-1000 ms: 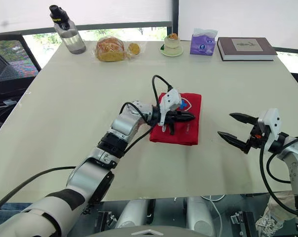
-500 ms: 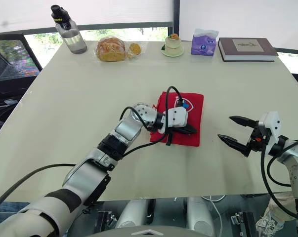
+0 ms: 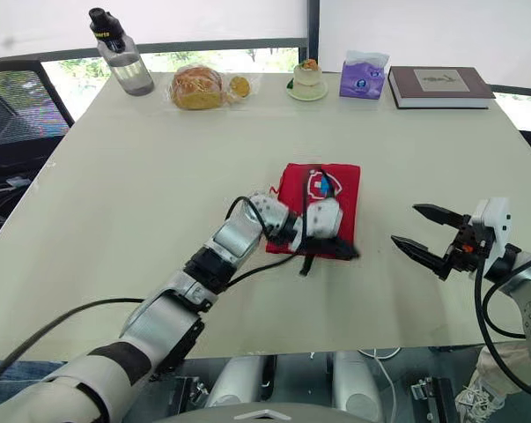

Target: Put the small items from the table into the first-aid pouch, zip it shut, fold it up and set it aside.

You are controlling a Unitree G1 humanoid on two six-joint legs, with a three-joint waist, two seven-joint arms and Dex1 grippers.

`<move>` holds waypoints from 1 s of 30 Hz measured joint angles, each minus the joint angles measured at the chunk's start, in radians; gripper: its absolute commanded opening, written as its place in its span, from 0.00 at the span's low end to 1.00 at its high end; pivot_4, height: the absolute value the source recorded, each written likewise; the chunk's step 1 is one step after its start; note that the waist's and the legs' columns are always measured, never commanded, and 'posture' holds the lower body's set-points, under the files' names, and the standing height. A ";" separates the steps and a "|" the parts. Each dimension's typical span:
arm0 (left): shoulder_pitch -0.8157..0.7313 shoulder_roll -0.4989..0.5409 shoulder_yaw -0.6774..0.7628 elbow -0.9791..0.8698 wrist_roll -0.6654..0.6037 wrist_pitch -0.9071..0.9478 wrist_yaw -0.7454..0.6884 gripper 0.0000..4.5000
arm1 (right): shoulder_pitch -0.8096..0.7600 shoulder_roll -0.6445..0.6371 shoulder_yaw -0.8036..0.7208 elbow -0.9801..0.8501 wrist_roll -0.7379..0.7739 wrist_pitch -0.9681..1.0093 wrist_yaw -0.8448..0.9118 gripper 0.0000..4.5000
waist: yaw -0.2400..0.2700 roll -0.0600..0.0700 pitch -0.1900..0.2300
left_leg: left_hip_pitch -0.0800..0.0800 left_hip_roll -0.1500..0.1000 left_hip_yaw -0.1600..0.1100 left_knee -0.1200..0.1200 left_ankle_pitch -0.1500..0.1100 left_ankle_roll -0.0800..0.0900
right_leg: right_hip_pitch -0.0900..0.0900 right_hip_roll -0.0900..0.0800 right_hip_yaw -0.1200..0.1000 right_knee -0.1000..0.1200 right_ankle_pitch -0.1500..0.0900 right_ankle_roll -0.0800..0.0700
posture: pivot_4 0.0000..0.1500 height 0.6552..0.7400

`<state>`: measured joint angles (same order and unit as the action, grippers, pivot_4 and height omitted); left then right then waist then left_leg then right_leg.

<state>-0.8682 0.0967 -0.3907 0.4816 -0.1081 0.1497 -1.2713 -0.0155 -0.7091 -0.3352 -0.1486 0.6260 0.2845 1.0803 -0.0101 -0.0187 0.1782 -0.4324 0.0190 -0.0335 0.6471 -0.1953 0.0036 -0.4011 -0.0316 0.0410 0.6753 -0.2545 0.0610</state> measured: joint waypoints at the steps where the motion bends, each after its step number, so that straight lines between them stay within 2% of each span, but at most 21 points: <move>1: -0.052 -0.019 0.035 0.052 -0.012 0.011 0.043 0.01 | 0.001 0.000 -0.001 0.003 0.000 -0.002 0.001 1.00 | 0.000 0.000 0.000 | 0.000 0.000 0.000 0.000 0.000 0.000 | 0.000 0.000 0.000 0.000 0.000 0.000 | 1.00 0.92; 3: -0.128 -0.033 0.065 0.140 -0.001 0.003 0.116 0.01 | 0.000 0.000 0.000 0.007 -0.001 -0.008 0.002 1.00 | 0.000 0.000 0.000 | 0.000 0.000 0.000 0.000 0.000 0.000 | 0.000 0.000 0.000 0.000 -0.001 0.001 | 1.00 0.92; 8: -0.326 -0.080 0.080 0.561 0.129 -0.095 0.395 0.01 | -0.011 0.000 0.004 0.049 -0.031 -0.043 0.008 1.00 | -0.003 0.000 0.000 | 0.000 -0.001 0.000 -0.001 0.000 0.000 | 0.000 0.000 0.001 -0.001 -0.001 0.002 | 1.00 0.92; 11: -0.391 -0.111 0.085 0.659 0.159 -0.089 0.480 0.01 | -0.016 0.001 0.005 0.049 -0.033 -0.052 0.008 1.00 | -0.002 0.000 0.000 | 0.000 -0.001 0.000 -0.001 0.000 0.000 | 0.000 0.000 0.001 -0.001 -0.001 0.002 | 1.00 0.92; 15: -0.427 -0.128 0.140 0.744 0.163 -0.041 0.569 0.01 | 0.001 0.001 0.005 0.047 -0.038 -0.057 0.005 1.00 | -0.008 0.000 0.000 | 0.001 -0.001 0.000 -0.001 0.000 0.000 | 0.000 0.000 0.001 -0.001 -0.001 0.003 | 1.00 0.92; 22: -0.430 -0.114 0.215 0.787 0.176 -0.034 0.754 0.01 | 0.017 0.004 0.005 0.025 -0.042 -0.058 -0.013 1.00 | -0.014 0.000 -0.001 | 0.003 -0.001 0.001 -0.002 0.000 0.000 | 0.000 0.000 0.002 0.000 -0.001 0.002 | 1.00 0.92; 26: -0.430 -0.066 0.273 0.808 0.172 -0.050 0.796 0.01 | 0.016 0.005 0.005 0.024 -0.042 -0.059 -0.018 1.00 | -0.020 0.000 0.000 | 0.003 -0.001 0.001 -0.003 0.000 0.000 | 0.000 0.000 0.002 0.000 -0.001 0.002 | 1.00 0.92; 30: -0.430 -0.003 0.318 0.826 0.161 -0.071 0.753 0.01 | 0.007 0.004 0.005 0.025 -0.042 -0.059 -0.017 1.00 | -0.024 0.000 0.000 | 0.002 -0.001 0.001 -0.004 0.000 0.000 | 0.000 0.000 0.002 -0.001 -0.001 0.002 | 1.00 0.92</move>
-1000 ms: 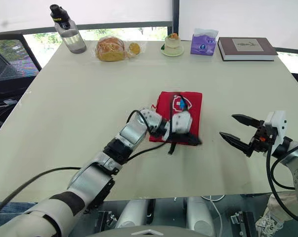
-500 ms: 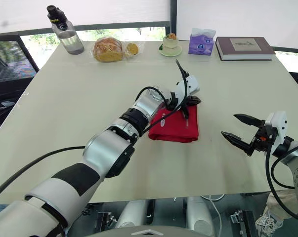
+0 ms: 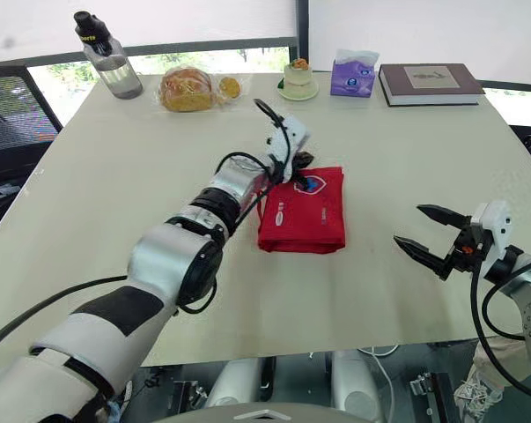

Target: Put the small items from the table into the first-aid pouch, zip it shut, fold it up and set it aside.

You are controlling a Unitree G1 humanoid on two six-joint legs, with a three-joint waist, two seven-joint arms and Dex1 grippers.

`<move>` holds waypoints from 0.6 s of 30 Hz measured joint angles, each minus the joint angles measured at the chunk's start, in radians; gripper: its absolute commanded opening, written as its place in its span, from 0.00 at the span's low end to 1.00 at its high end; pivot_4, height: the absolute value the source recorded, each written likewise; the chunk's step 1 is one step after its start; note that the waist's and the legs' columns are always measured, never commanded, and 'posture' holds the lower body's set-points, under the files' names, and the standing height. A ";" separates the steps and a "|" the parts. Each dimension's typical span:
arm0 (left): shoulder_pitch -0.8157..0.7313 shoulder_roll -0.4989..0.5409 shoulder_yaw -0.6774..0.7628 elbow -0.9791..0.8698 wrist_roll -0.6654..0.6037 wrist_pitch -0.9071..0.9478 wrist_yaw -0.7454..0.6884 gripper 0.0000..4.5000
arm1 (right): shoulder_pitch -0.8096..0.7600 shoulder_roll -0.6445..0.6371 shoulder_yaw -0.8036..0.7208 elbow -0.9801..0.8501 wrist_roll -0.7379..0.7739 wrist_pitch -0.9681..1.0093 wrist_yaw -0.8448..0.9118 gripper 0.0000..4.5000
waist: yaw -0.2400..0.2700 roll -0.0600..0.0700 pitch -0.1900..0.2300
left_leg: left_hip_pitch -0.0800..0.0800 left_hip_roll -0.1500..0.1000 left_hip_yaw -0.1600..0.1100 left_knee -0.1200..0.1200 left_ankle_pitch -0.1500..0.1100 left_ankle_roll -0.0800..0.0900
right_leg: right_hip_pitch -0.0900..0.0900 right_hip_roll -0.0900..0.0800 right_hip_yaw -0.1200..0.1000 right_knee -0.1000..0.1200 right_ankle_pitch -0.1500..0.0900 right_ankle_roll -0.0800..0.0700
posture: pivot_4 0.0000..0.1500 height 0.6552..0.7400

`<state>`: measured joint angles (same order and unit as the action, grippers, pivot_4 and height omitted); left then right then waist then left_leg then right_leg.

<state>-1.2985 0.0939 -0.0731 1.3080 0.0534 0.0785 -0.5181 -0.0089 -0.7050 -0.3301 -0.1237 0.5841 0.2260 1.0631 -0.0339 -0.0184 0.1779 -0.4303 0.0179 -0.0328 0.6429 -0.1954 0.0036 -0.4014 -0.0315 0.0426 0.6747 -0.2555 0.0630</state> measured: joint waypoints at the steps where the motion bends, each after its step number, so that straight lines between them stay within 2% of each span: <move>1: 0.000 0.017 0.007 0.000 0.000 -0.002 -0.007 0.01 | 0.000 0.000 0.000 0.000 0.000 0.000 0.000 1.00 | 0.001 0.000 0.000 | 0.000 0.000 0.000 0.000 0.000 0.000 | 0.000 0.000 0.000 0.000 0.000 -0.001 | 1.00 0.92; 7: 0.023 0.211 0.094 -0.073 -0.073 -0.097 -0.333 0.01 | -0.040 0.000 0.008 0.005 0.012 0.029 -0.001 1.00 | -0.006 0.000 0.001 | -0.001 0.000 0.000 -0.002 0.000 0.000 | -0.001 -0.001 0.000 0.000 0.002 -0.004 | 1.00 0.92; 10: 0.052 0.266 0.123 -0.138 -0.113 -0.101 -0.434 0.01 | -0.054 0.000 0.011 0.006 0.018 0.046 -0.003 1.00 | -0.004 0.000 0.001 | -0.001 0.000 0.000 -0.002 0.000 0.000 | -0.001 -0.001 -0.001 0.000 0.002 -0.004 | 1.00 0.92; 11: 0.084 0.289 0.125 -0.192 -0.132 -0.089 -0.482 0.01 | -0.068 0.002 0.017 0.007 0.021 0.057 -0.008 1.00 | -0.004 0.000 0.001 | -0.001 0.000 0.001 -0.001 0.000 0.000 | -0.001 -0.001 0.000 0.000 0.002 -0.004 | 1.00 0.92; 12: 0.206 0.367 0.141 -0.353 -0.188 -0.017 -0.609 0.01 | -0.101 0.003 0.026 0.012 0.025 0.085 -0.026 1.00 | -0.010 0.001 0.001 | 0.000 0.000 0.001 -0.002 0.000 0.000 | -0.001 -0.001 0.001 0.001 0.002 -0.004 | 1.00 0.92; 14: 0.335 0.437 0.149 -0.529 -0.246 0.098 -0.695 0.01 | -0.123 0.002 0.040 0.028 0.021 0.119 -0.054 1.00 | -0.009 0.001 0.002 | -0.001 0.001 0.000 -0.002 0.000 0.000 | -0.002 -0.001 0.000 0.002 0.002 -0.004 | 1.00 0.92; 17: 0.479 0.514 0.151 -0.783 -0.318 0.247 -0.754 0.17 | -0.152 0.002 0.056 0.046 0.016 0.160 -0.078 1.00 | -0.003 0.001 0.002 | -0.002 0.003 0.000 -0.001 0.000 0.000 | -0.003 -0.002 0.000 0.003 0.002 -0.004 | 1.00 0.92; 18: 0.548 0.567 0.158 -0.915 -0.363 0.327 -0.771 0.27 | -0.178 0.003 0.071 0.059 0.016 0.188 -0.091 1.00 | -0.003 0.001 0.002 | -0.002 0.003 0.000 -0.001 0.000 0.000 | -0.003 -0.002 0.000 0.003 0.002 -0.004 | 1.00 0.92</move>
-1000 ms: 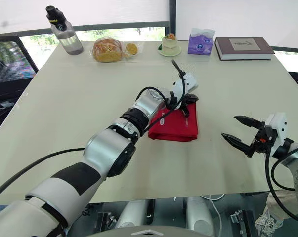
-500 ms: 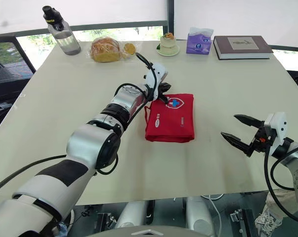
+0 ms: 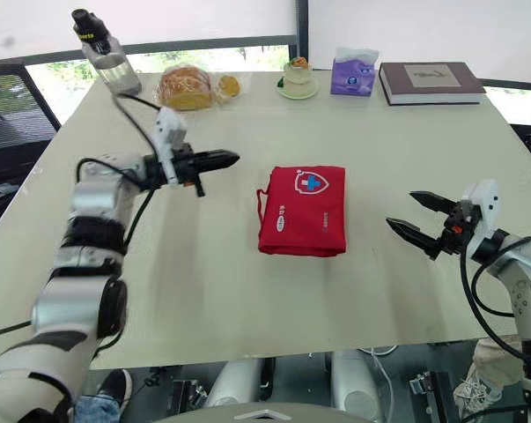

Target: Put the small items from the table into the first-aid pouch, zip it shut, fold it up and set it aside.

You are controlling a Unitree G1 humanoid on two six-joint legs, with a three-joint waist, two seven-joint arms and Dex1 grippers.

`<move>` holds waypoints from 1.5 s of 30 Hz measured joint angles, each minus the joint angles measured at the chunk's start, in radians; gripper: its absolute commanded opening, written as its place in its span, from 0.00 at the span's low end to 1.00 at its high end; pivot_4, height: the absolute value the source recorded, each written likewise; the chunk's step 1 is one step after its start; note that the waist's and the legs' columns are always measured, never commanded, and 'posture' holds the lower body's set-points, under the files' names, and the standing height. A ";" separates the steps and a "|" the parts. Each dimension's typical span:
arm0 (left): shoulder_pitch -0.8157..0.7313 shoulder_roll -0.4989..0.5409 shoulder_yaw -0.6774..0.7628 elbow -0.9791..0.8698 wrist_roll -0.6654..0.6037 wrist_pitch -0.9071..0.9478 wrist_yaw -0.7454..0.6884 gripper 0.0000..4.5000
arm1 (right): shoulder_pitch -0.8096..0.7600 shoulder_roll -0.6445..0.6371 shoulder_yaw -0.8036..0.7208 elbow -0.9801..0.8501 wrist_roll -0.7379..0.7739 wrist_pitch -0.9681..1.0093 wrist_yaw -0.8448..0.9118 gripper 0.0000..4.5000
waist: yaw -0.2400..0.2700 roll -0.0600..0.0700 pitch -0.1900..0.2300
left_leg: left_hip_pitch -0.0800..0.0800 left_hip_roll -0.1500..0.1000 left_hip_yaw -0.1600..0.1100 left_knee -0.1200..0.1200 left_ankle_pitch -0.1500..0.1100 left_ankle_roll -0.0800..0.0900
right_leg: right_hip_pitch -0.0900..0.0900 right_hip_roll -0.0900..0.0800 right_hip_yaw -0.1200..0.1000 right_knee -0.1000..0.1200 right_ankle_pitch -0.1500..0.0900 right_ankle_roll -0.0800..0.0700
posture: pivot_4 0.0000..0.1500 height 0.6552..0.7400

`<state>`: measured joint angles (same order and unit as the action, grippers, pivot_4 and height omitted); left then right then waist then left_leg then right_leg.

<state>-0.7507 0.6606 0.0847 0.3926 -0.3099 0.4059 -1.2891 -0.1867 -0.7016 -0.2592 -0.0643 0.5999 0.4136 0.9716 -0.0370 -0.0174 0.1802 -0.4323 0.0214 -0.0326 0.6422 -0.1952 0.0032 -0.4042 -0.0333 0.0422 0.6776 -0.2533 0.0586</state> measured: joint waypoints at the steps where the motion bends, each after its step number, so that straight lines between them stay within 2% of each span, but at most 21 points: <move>1: 0.044 0.037 0.013 -0.088 -0.033 0.050 -0.015 0.35 | -0.016 0.000 0.009 0.008 0.000 0.020 -0.008 1.00 | -0.001 0.000 0.000 | 0.000 0.000 0.000 0.000 0.000 0.000 | 0.000 0.000 0.000 0.000 0.000 0.000 | 1.00 0.92; 3: 0.102 0.101 0.043 -0.235 -0.099 0.136 -0.038 0.55 | -0.042 0.001 0.016 0.028 0.000 0.061 -0.027 1.00 | 0.004 0.000 0.000 | 0.000 0.000 0.000 0.000 0.000 0.000 | 0.000 -0.001 0.000 0.000 0.000 0.000 | 1.00 0.92; 6: 0.174 0.194 0.113 -0.452 -0.237 0.271 -0.053 0.92 | -0.111 0.017 0.048 0.044 0.034 0.192 -0.066 1.00 | 0.012 0.000 0.000 | 0.001 0.000 0.001 0.001 0.000 0.000 | 0.001 -0.001 0.000 0.000 0.000 0.000 | 1.00 0.92; 7: 0.187 0.207 0.119 -0.485 -0.256 0.286 -0.055 0.98 | -0.124 0.026 0.050 0.044 0.049 0.222 -0.072 1.00 | 0.015 0.000 0.000 | 0.001 0.000 0.001 0.001 0.000 0.000 | 0.001 -0.001 0.000 0.000 0.000 0.000 | 1.00 0.92; 13: 0.283 0.285 0.138 -0.618 -0.323 0.321 -0.062 0.98 | -0.192 0.070 0.052 0.022 0.177 0.424 -0.118 1.00 | 0.023 0.000 0.000 | 0.001 0.000 0.001 0.001 0.000 0.000 | 0.000 0.001 0.000 -0.001 -0.001 -0.001 | 1.00 0.92; 21: 0.282 0.345 0.156 -0.648 -0.365 0.306 -0.053 0.98 | -0.207 0.109 0.180 -0.030 0.167 0.651 -0.260 1.00 | 0.020 0.000 0.000 | 0.000 0.000 0.002 0.000 0.000 0.000 | -0.001 0.002 0.001 -0.001 -0.001 -0.002 | 1.00 0.92; 25: 0.279 0.353 0.178 -0.648 -0.396 0.307 -0.048 0.98 | -0.201 0.146 0.193 -0.056 0.170 0.729 -0.325 1.00 | 0.020 0.000 0.000 | 0.001 0.000 0.002 0.000 0.000 0.000 | -0.001 0.002 0.001 -0.001 -0.001 -0.002 | 1.00 0.92; 27: 0.279 0.354 0.179 -0.648 -0.401 0.305 -0.043 1.00 | -0.207 0.177 0.174 -0.072 0.185 0.780 -0.361 0.88 | 0.019 0.000 0.000 | 0.001 0.001 0.002 0.000 0.000 0.000 | -0.001 0.003 0.001 -0.001 -0.001 -0.002 | 1.00 0.92; 28: 0.278 0.354 0.178 -0.648 -0.401 0.304 -0.040 1.00 | -0.212 0.201 0.167 -0.072 0.196 0.805 -0.378 0.77 | 0.019 0.000 0.000 | 0.001 0.001 0.002 0.000 0.000 0.000 | -0.001 0.003 0.001 -0.001 -0.001 -0.002 | 1.00 0.92; 32: 0.268 0.353 0.173 -0.643 -0.401 0.286 -0.037 1.00 | -0.220 0.283 0.121 -0.062 0.251 0.881 -0.431 0.45 | 0.017 0.000 0.000 | 0.000 0.001 0.002 -0.001 0.000 0.000 | -0.002 0.003 0.001 -0.001 -0.001 -0.002 | 1.00 0.92; 33: 0.262 0.353 0.168 -0.637 -0.400 0.277 -0.037 1.00 | -0.226 0.290 0.108 -0.055 0.263 0.892 -0.436 0.32 | 0.017 0.000 0.000 | 0.000 0.001 0.002 -0.001 0.000 0.000 | -0.002 0.003 0.001 -0.001 -0.001 -0.002 | 1.00 0.92; 35: 0.254 0.351 0.159 -0.621 -0.397 0.256 -0.037 1.00 | -0.241 0.305 0.074 -0.049 0.278 0.907 -0.454 0.12 | 0.017 0.000 0.000 | 0.000 0.001 0.003 -0.001 0.000 0.000 | -0.002 0.003 0.002 -0.001 -0.001 -0.002 | 1.00 0.92; 36: 0.250 0.348 0.156 -0.610 -0.395 0.244 -0.037 1.00 | -0.246 0.322 0.051 -0.042 0.289 0.914 -0.472 0.05 | 0.018 0.000 0.000 | 0.000 0.001 0.003 -0.001 0.000 0.000 | -0.002 0.003 0.001 -0.001 -0.001 -0.002 | 1.00 0.92; 37: 0.242 0.343 0.152 -0.598 -0.391 0.236 -0.035 1.00 | -0.254 0.349 0.023 -0.031 0.294 0.913 -0.497 0.00 | 0.018 0.000 0.000 | 0.000 0.001 0.002 -0.001 0.000 0.000 | -0.002 0.003 0.001 0.000 -0.001 -0.002 | 1.00 0.92; 40: 0.220 0.326 0.141 -0.581 -0.389 0.219 -0.031 1.00 | -0.295 0.424 -0.053 0.009 0.305 0.885 -0.586 0.00 | 0.018 0.000 0.000 | -0.001 0.001 0.003 -0.001 0.000 0.000 | -0.003 0.003 0.002 0.000 -0.001 -0.001 | 1.00 0.92; 41: 0.195 0.305 0.141 -0.566 -0.388 0.212 -0.016 1.00 | -0.341 0.482 -0.122 0.051 0.296 0.813 -0.675 0.00 | 0.018 0.000 0.000 | -0.001 0.001 0.003 -0.001 0.000 0.000 | -0.004 0.003 0.002 0.000 -0.001 -0.001 | 1.00 0.92; 43: 0.181 0.295 0.140 -0.564 -0.388 0.203 -0.006 1.00 | -0.380 0.504 -0.161 0.070 0.282 0.745 -0.732 0.00 | 0.019 0.000 0.001 | -0.002 0.000 0.004 -0.001 0.000 0.000 | -0.005 0.003 0.003 0.000 -0.001 -0.001 | 1.00 0.92; 45: 0.139 0.263 0.137 -0.537 -0.381 0.191 0.025 1.00 | -0.457 0.552 -0.241 0.131 0.240 0.595 -0.855 0.00 | 0.020 0.000 0.001 | -0.003 0.000 0.004 -0.001 0.000 0.000 | -0.005 0.003 0.003 0.000 -0.001 -0.001 | 1.00 0.92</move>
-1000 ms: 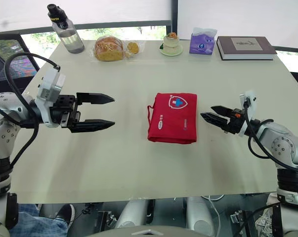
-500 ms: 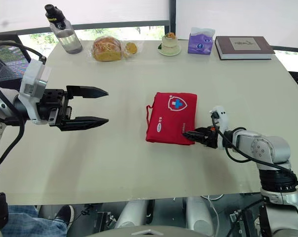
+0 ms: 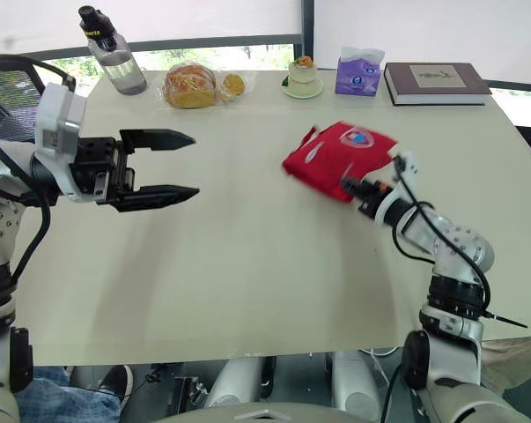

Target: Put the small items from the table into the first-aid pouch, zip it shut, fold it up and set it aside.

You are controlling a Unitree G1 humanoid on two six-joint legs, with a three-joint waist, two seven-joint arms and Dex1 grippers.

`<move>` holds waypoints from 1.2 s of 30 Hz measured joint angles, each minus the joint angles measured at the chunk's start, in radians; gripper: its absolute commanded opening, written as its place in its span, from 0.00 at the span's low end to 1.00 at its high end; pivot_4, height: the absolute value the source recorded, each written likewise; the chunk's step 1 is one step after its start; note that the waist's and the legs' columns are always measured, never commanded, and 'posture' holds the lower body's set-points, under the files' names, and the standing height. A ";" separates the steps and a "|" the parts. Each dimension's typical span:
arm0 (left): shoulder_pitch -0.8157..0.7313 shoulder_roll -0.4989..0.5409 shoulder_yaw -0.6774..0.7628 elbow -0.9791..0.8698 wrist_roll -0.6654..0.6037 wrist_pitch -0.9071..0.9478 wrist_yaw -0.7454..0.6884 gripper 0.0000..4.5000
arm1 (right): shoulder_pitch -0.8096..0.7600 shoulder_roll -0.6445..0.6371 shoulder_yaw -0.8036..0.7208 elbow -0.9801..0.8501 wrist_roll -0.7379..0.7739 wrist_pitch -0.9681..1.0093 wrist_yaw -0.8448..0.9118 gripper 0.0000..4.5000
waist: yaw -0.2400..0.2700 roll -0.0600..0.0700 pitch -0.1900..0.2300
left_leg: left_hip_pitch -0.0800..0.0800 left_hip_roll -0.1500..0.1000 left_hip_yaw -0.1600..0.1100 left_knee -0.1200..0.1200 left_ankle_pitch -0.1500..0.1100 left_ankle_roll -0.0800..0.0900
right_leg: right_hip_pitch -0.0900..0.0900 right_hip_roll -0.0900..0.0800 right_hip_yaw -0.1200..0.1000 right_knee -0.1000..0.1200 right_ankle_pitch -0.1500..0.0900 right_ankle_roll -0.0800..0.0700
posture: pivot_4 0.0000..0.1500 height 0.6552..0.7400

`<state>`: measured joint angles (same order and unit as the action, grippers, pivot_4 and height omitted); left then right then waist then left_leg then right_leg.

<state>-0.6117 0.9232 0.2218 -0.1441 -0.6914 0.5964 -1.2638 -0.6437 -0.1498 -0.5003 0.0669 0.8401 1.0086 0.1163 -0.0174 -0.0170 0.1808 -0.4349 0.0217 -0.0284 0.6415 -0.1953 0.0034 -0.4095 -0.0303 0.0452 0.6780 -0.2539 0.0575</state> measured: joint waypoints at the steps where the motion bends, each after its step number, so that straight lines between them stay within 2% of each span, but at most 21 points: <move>1: -0.011 -0.010 -0.003 0.006 0.003 -0.005 0.012 1.00 | -0.023 0.006 -0.026 0.015 -0.018 -0.062 -0.040 0.00 | 0.000 0.000 0.000 | 0.000 0.000 0.000 0.000 0.000 0.000 | 0.000 0.000 0.000 0.000 0.000 0.000 | 1.00 0.92; 9: -0.062 -0.091 -0.026 0.041 0.023 -0.013 0.126 1.00 | -0.125 0.020 -0.104 0.257 -0.136 -0.407 -0.190 0.00 | -0.020 0.000 0.000 | 0.001 0.000 0.002 -0.002 0.000 0.000 | 0.000 0.000 0.002 0.000 0.000 0.000 | 1.00 0.92; 18: -0.064 -0.149 -0.030 0.000 -0.001 0.034 0.228 1.00 | -0.223 0.019 -0.140 0.475 -0.145 -0.580 -0.235 0.00 | -0.041 0.001 0.001 | 0.002 0.000 0.003 -0.006 0.000 0.000 | -0.002 0.000 0.004 0.000 0.000 0.000 | 1.00 0.92; 19: -0.066 -0.149 -0.031 -0.005 -0.008 0.039 0.234 1.00 | -0.229 0.016 -0.141 0.494 -0.144 -0.581 -0.237 0.21 | -0.041 0.001 0.001 | 0.002 0.000 0.004 -0.006 0.000 0.000 | -0.002 0.000 0.004 0.000 0.000 0.000 | 1.00 0.92; 21: -0.068 -0.149 -0.032 -0.007 -0.018 0.051 0.236 1.00 | -0.228 0.015 -0.142 0.501 -0.129 -0.562 -0.243 0.37 | -0.041 0.001 0.001 | 0.002 0.000 0.004 -0.006 0.000 0.000 | -0.002 0.000 0.004 0.000 0.000 0.000 | 1.00 0.92; 25: -0.054 -0.148 -0.035 -0.020 -0.020 0.071 0.244 1.00 | -0.180 0.015 -0.138 0.442 -0.089 -0.477 -0.245 0.84 | -0.040 0.001 0.001 | 0.002 0.000 0.003 -0.006 0.000 0.000 | -0.002 0.000 0.004 0.000 0.000 0.000 | 1.00 0.92; 27: -0.044 -0.148 -0.035 -0.023 -0.020 0.073 0.249 1.00 | -0.139 0.012 -0.127 0.388 -0.080 -0.434 -0.245 0.98 | -0.040 0.001 0.001 | 0.002 0.000 0.003 -0.006 0.000 0.000 | -0.002 0.000 0.004 0.000 0.000 0.000 | 1.00 0.92; 30: 0.000 -0.141 -0.027 -0.043 -0.018 0.074 0.269 1.00 | -0.024 -0.018 -0.054 0.238 -0.069 -0.338 -0.205 0.98 | -0.039 0.001 0.001 | 0.002 0.000 0.003 -0.006 0.000 0.000 | -0.002 -0.001 0.004 0.000 0.000 0.000 | 1.00 0.92; 32: 0.079 -0.127 -0.006 -0.057 0.003 0.068 0.297 1.00 | 0.112 -0.092 0.057 0.068 -0.088 -0.272 -0.118 0.98 | -0.039 0.002 0.000 | 0.002 0.000 0.004 -0.006 0.000 0.000 | -0.002 -0.001 0.005 0.000 0.000 0.000 | 1.00 0.92; 36: 0.205 -0.123 0.038 -0.085 0.023 0.076 0.365 1.00 | 0.305 -0.225 0.172 -0.174 -0.103 -0.226 0.036 0.98 | -0.040 0.002 0.000 | 0.003 0.000 0.004 -0.006 0.000 0.000 | -0.002 0.000 0.005 0.000 0.000 0.000 | 1.00 0.92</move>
<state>-0.4062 0.8006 0.2595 -0.2293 -0.6684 0.6720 -0.8984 -0.3388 -0.3749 -0.3286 -0.1070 0.7373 0.7830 0.1528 -0.0572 -0.0153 0.1811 -0.4321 0.0221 -0.0246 0.6355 -0.1952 0.0035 -0.4114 -0.0303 0.0504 0.6779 -0.2540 0.0571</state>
